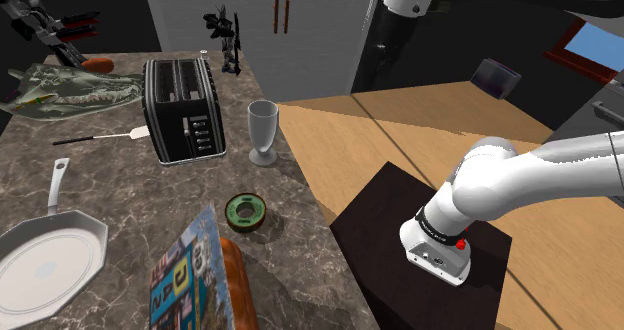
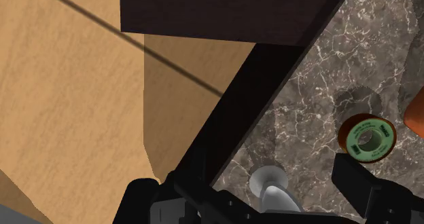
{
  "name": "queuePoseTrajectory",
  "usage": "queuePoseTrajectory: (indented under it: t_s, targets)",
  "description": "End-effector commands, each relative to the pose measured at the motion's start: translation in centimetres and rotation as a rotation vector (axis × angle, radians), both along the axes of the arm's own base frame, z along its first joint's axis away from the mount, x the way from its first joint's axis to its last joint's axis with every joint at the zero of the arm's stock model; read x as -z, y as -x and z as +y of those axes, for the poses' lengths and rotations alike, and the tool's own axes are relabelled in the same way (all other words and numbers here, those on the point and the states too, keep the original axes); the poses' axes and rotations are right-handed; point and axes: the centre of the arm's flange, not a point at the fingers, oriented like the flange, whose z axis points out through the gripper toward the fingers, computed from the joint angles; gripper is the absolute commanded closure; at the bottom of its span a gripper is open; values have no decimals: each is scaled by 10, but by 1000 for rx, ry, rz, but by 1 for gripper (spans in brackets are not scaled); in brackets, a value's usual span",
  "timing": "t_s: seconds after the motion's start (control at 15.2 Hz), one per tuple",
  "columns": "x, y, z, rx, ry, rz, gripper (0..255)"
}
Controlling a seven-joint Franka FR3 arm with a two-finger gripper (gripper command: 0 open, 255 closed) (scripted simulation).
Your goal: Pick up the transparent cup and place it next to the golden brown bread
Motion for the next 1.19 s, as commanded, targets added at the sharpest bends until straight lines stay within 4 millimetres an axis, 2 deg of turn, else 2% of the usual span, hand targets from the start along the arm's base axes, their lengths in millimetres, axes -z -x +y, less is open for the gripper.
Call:
queuePoseTrajectory:
  t_s: [0.0, 1.12]
  targets:
    - [0, 0, 0, 0, 0, 0, 0]
    - [114, -190, 62, 73, 9, 43, 0]
